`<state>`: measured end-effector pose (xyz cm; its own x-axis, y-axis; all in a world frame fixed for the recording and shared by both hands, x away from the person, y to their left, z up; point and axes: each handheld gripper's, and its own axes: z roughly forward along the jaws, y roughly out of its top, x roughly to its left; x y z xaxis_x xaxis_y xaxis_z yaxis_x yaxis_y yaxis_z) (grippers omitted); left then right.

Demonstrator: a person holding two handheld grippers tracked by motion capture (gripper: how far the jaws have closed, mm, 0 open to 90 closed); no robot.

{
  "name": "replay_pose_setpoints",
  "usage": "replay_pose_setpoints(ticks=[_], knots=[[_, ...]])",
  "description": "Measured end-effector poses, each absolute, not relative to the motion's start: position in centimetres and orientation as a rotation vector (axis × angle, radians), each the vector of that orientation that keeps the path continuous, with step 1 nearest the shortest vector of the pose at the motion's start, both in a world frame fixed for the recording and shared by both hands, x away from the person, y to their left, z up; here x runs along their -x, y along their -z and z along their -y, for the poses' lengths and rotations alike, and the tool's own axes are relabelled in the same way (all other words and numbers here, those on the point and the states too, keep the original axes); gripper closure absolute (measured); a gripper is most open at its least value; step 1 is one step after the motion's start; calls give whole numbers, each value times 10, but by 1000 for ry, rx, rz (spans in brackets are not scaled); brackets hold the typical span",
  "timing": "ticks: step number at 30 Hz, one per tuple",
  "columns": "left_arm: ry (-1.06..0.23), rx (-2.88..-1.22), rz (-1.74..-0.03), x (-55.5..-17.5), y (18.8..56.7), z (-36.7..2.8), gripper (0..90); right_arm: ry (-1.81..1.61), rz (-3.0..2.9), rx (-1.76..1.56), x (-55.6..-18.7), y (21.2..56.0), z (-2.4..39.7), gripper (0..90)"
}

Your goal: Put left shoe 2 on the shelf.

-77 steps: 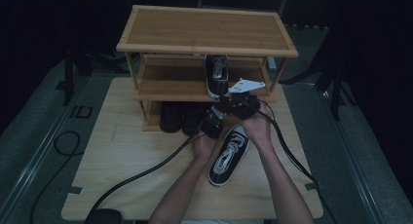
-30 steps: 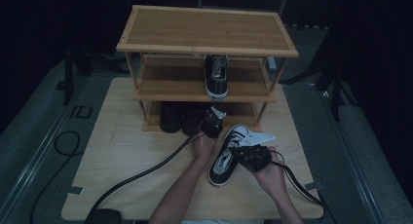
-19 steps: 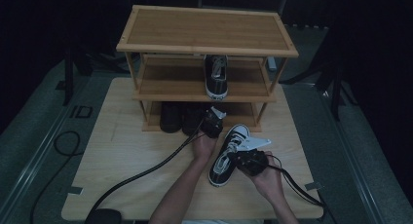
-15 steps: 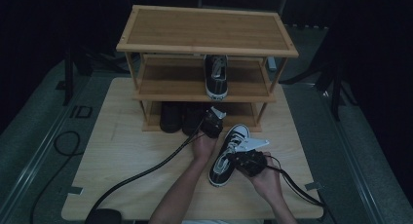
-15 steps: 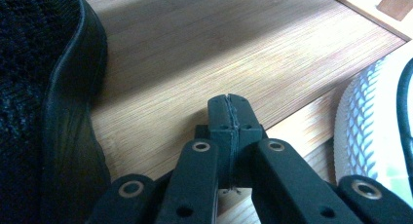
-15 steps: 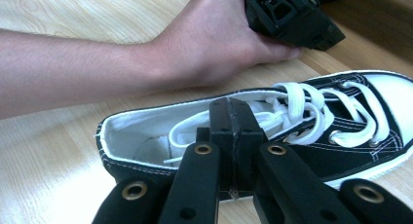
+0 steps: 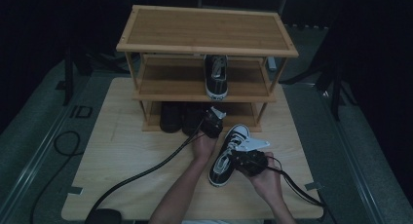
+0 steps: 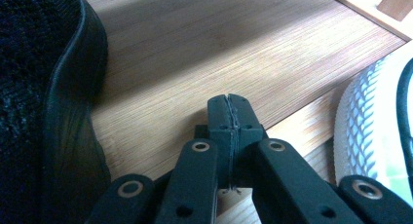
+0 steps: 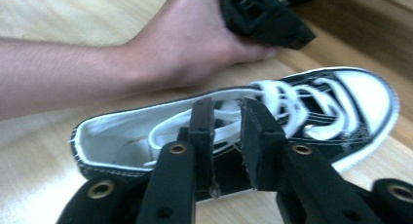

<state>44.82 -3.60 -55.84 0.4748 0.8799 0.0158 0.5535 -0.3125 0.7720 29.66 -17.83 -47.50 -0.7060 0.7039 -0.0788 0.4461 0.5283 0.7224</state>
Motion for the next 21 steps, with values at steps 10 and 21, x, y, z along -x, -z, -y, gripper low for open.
replay_pose_setpoints(ticks=[10, 21], knots=[[-578, -2002, -1187, -448, 558, 36, 896, -899, -2367, -1085, -303, 480, 177, 583], [-577, -2001, -1188, -448, 558, 36, 895, -848, -2364, -1223, -311, 484, 176, 708]])
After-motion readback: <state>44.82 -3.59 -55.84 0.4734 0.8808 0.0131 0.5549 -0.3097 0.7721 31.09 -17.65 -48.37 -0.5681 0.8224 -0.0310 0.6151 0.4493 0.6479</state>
